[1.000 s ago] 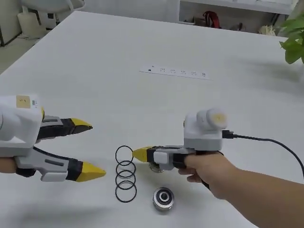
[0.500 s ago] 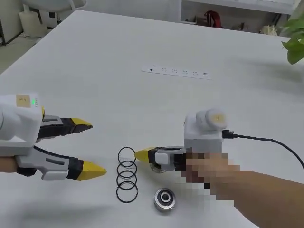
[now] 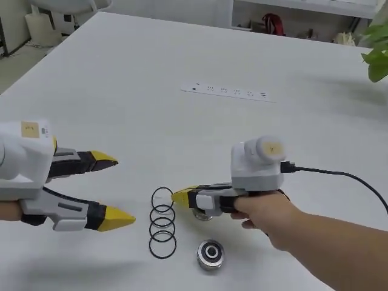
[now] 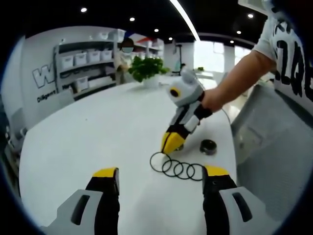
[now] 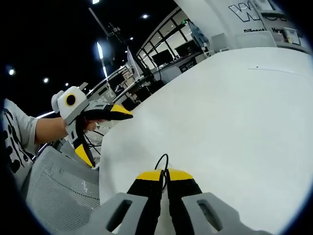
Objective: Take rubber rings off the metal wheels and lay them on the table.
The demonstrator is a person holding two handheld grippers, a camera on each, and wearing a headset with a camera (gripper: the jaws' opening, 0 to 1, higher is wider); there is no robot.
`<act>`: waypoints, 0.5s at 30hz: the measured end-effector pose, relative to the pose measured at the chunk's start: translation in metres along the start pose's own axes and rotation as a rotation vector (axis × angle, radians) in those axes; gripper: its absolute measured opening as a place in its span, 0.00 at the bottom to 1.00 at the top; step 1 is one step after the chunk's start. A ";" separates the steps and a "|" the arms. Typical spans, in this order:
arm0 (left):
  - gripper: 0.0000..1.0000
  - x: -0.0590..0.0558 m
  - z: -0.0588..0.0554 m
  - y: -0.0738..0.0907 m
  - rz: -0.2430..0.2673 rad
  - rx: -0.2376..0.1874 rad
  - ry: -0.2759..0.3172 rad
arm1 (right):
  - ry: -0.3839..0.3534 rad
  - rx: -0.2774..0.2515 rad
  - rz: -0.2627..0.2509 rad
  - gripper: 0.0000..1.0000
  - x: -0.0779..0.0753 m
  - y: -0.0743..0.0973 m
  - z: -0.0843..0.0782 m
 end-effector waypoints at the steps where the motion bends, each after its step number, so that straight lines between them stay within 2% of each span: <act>1: 0.70 0.000 0.000 0.000 -0.001 0.000 0.000 | 0.005 0.002 0.000 0.01 0.000 0.000 0.000; 15: 0.69 -0.001 0.000 -0.001 -0.006 0.006 0.001 | 0.061 0.030 -0.010 0.07 0.002 0.000 0.002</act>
Point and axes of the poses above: the centre of the closed fingertips' face, and the gripper's own axes: y roughly backward along the fingers, x roughly to its left, z roughly out of its top, the point moved 10 cm from there along y, roughly backward along the fingers
